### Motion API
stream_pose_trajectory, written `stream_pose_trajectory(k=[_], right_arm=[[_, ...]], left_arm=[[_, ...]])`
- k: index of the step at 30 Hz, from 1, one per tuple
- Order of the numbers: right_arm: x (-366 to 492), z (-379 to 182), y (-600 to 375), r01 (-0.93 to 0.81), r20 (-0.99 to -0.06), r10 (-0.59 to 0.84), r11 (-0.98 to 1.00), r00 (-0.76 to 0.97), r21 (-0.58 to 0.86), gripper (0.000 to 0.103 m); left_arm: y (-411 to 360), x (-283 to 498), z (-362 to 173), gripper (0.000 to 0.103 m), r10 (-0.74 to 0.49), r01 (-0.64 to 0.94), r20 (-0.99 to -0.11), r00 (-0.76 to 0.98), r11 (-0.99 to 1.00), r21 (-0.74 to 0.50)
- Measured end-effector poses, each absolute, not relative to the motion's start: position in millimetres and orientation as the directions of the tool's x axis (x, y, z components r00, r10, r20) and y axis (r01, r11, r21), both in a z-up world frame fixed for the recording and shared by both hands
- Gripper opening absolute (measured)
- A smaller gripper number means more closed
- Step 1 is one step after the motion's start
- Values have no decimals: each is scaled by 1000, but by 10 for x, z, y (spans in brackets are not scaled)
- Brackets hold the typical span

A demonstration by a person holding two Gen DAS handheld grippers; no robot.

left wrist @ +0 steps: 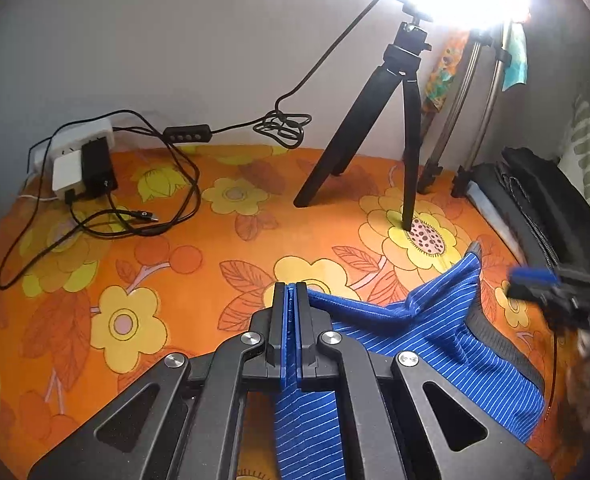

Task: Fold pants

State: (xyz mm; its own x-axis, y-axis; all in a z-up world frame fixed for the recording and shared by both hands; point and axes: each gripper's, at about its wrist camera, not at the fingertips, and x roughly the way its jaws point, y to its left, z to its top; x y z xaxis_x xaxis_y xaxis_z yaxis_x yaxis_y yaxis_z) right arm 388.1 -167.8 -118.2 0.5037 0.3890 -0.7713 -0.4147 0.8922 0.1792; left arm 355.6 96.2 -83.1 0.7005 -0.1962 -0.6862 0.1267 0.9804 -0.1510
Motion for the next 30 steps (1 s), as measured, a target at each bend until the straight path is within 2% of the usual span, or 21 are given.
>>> stream_pose_trajectory(k=[3,6,10,11,13,14,22,30], right_arm=[[4115,-1179,-1543,-450,-745,417,876,521,176,62],[4261,-1257,-1412,-490,-742,468,845,481,215,64],[4368,-1381,-1346,-486,-756,463,845,462,220,64],[4405,-1400,-1359,-481,-752,484,839,448,253,62],[4440,-1403,-1381,-477,-738,521,825,429,305,37],[4443,-1394,-1397,-468,-736,526,825,427,318,31],[4044,-954,-1555,-467,-674,540,827,503,313,30],[3176,-203,-1630,-514,-624,516,833,588,204,30]], left_arm=[[959,3557,-843,1,-190,135,-691,698,982,-134],[999,3569,-856,1,-195,132,-693,694,981,-144],[1014,3574,-867,1,-202,137,-692,693,979,-150],[1015,3575,-869,1,-203,137,-691,694,979,-151],[1021,3571,-874,1,-207,134,-688,696,978,-159],[1022,3562,-869,1,-209,134,-683,699,978,-162],[1055,3344,-627,1,-226,135,-631,742,973,-189],[943,2794,-75,1,-285,216,-532,798,958,-190]])
